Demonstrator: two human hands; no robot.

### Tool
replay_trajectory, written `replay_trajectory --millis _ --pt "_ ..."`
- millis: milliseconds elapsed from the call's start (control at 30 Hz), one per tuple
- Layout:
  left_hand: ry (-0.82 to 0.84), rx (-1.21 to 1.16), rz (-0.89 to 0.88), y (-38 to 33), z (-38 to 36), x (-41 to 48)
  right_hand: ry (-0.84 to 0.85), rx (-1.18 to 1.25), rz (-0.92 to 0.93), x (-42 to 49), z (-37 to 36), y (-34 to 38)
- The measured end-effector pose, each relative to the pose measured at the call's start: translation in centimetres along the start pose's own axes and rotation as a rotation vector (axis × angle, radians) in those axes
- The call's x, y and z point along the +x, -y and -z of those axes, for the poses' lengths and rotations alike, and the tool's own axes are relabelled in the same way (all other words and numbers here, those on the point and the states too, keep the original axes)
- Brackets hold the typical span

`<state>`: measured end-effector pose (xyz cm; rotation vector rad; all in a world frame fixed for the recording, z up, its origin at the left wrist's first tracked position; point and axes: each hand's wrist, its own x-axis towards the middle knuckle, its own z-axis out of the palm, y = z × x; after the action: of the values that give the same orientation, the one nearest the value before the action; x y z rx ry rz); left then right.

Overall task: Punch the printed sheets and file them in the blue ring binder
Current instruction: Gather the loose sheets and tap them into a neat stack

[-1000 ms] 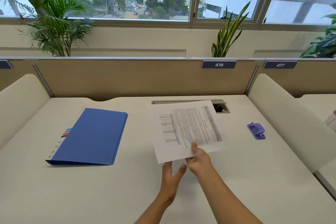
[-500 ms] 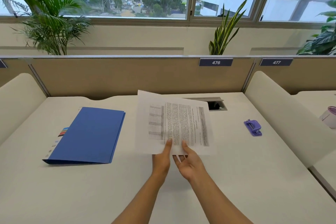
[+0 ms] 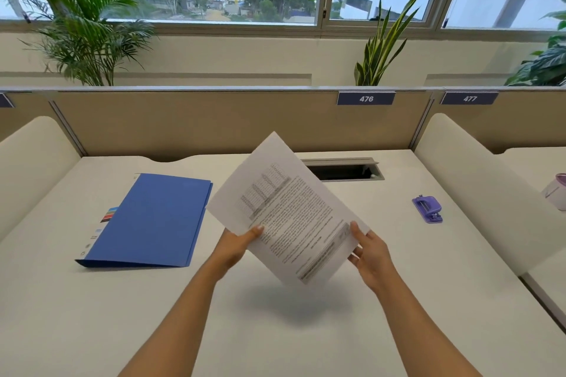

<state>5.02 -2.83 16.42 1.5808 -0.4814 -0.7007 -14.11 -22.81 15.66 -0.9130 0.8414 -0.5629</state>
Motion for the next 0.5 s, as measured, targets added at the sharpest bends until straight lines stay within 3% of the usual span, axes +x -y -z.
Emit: replay_trajectory --millis 133,400,500 --pt "0.035 0.032 0.064 0.3 0.7 0.3 0.011 -0.142 0.099 0.3 0.3 0.3" --pt "0.173 0.132 0.118 -0.5 1.8 0.8 0.127 -0.558 0.055 0.5 1.5 0.0" --pt "0.166 0.129 0.123 0.1 1.5 1.4 0.145 -0.596 0.061 0.6 1.2 -0.7"
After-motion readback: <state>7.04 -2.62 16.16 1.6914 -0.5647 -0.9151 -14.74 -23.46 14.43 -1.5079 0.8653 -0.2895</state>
